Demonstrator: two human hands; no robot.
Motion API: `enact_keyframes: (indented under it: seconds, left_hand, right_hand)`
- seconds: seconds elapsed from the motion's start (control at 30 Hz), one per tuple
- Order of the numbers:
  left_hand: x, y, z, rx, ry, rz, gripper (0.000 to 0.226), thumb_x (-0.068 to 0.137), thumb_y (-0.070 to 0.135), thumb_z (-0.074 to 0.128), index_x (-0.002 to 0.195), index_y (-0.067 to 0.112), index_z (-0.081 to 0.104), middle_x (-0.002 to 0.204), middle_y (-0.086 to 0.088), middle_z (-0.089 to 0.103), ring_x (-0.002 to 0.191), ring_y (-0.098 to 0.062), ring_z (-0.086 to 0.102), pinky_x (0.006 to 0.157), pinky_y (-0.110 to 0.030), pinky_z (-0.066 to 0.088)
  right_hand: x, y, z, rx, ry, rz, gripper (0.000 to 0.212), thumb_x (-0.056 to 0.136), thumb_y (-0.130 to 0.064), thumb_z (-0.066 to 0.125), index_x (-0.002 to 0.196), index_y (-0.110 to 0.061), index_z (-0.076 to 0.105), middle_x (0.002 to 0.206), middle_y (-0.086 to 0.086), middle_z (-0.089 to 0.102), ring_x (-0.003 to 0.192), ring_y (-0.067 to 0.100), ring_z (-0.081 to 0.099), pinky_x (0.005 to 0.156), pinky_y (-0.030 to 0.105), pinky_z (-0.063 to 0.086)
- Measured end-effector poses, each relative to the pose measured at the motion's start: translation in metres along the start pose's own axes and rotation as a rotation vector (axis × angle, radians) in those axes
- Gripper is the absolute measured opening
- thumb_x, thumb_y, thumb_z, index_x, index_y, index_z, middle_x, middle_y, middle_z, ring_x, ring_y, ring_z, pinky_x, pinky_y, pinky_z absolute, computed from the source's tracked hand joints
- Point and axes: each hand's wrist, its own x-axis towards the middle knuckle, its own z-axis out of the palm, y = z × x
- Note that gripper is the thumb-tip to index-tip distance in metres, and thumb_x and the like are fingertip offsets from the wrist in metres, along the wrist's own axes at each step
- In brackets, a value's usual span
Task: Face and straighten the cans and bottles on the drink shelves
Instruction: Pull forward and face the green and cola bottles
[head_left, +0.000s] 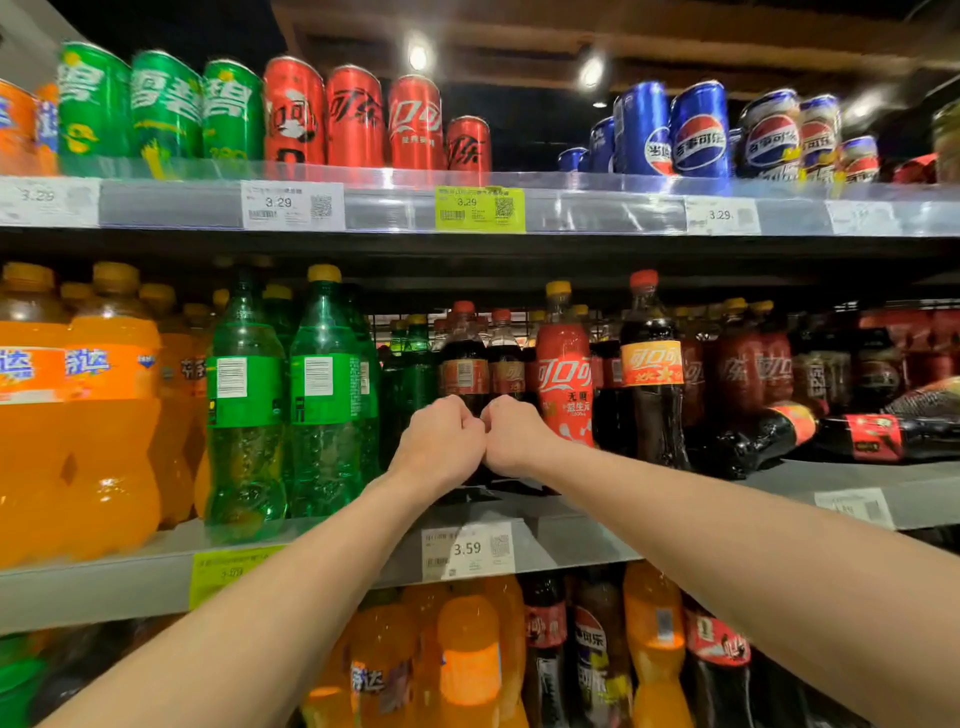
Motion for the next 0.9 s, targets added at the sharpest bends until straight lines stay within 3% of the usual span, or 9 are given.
enact_keyframes:
  seconds: [0.1,0.23,0.3,0.37,0.43,0.5,0.57,0.77,0.9]
  left_hand:
    - [-0.014,0.004,-0.015,0.047,0.030,0.002,0.017,0.096,0.020,0.047,0.092,0.015,0.062,0.092,-0.002,0.061,0.083,-0.019,0.059,0.066,-0.031,0.043]
    - [-0.033,0.003,-0.044,0.031,0.130,0.025,0.032,0.096,0.034,0.051,0.077,0.013,0.067,0.073,-0.004,0.068,0.064,-0.014,0.061,0.056,-0.028,0.045]
    - [-0.041,-0.005,-0.058,0.020,0.070,-0.009,0.048,0.098,0.039,0.048,0.071,0.007,0.072,0.059,-0.006,0.070,0.049,-0.014,0.057,0.058,-0.028,0.051]
    - [-0.048,-0.017,-0.069,0.051,0.029,-0.042,0.055,0.099,0.041,0.045,0.065,0.010,0.074,0.052,-0.001,0.068,0.045,-0.011,0.056,0.060,-0.025,0.052]
    - [-0.055,-0.030,-0.077,0.065,0.027,-0.041,0.058,0.101,0.043,0.043,0.063,0.013,0.073,0.050,0.003,0.067,0.046,-0.009,0.059,0.063,-0.021,0.050]
    - [-0.063,-0.041,-0.083,0.040,0.025,-0.029,0.060,0.102,0.045,0.041,0.060,0.015,0.072,0.048,0.002,0.066,0.049,-0.006,0.061,0.068,-0.019,0.048]
    - [-0.068,-0.050,-0.088,0.012,0.033,-0.019,0.062,0.103,0.046,0.040,0.059,0.015,0.070,0.047,0.000,0.065,0.049,-0.007,0.062,0.068,-0.020,0.048]
    - [-0.060,-0.055,-0.106,-0.203,-0.014,-0.008,0.058,0.105,0.040,0.043,0.067,0.004,0.068,0.049,-0.011,0.065,0.035,-0.023,0.050,0.039,-0.018,0.038]
    - [-0.051,-0.055,-0.109,-0.338,-0.044,-0.014,0.053,0.105,0.037,0.046,0.073,0.000,0.067,0.053,-0.017,0.062,0.037,-0.026,0.049,0.035,-0.021,0.036]
  right_hand:
    - [-0.003,-0.004,0.003,0.155,-0.077,0.001,0.019,0.090,0.006,0.052,0.078,-0.005,0.062,0.075,0.012,0.059,0.070,0.024,0.055,0.063,0.035,0.047]
    - [0.005,-0.017,0.010,0.348,-0.119,0.006,0.026,0.096,0.000,0.051,0.073,-0.010,0.056,0.068,0.005,0.055,0.058,0.015,0.053,0.050,0.022,0.045]
    - [0.015,-0.021,0.022,0.397,-0.159,0.027,0.008,0.099,-0.008,0.052,0.094,-0.007,0.059,0.073,0.006,0.057,0.060,0.014,0.055,0.049,0.022,0.046]
    - [0.028,-0.026,0.038,0.392,-0.231,0.028,0.017,0.100,-0.015,0.052,0.117,-0.016,0.051,0.085,0.009,0.061,0.063,0.016,0.056,0.054,0.027,0.049]
    - [0.040,-0.032,0.052,0.261,-0.287,-0.006,0.026,0.102,-0.022,0.051,0.126,-0.014,0.047,0.114,0.016,0.062,0.080,0.018,0.060,0.069,0.032,0.051]
    - [0.049,-0.037,0.062,0.062,-0.286,-0.049,0.050,0.104,-0.024,0.048,0.151,-0.007,0.038,0.148,0.018,0.048,0.117,0.027,0.058,0.093,0.035,0.048]
    - [0.058,-0.040,0.068,-0.072,-0.302,-0.064,0.053,0.105,-0.018,0.044,0.154,-0.003,0.031,0.156,0.018,0.040,0.136,0.033,0.046,0.099,0.031,0.041]
    - [0.079,-0.040,0.072,-0.249,-0.338,-0.004,0.033,0.104,-0.014,0.044,0.128,0.005,0.056,0.130,0.022,0.061,0.099,0.032,0.061,0.073,0.028,0.045]
    - [0.091,-0.050,0.081,-0.183,-0.413,0.069,0.033,0.106,-0.010,0.036,0.123,0.008,0.058,0.118,0.024,0.069,0.075,0.029,0.066,0.061,0.029,0.053]
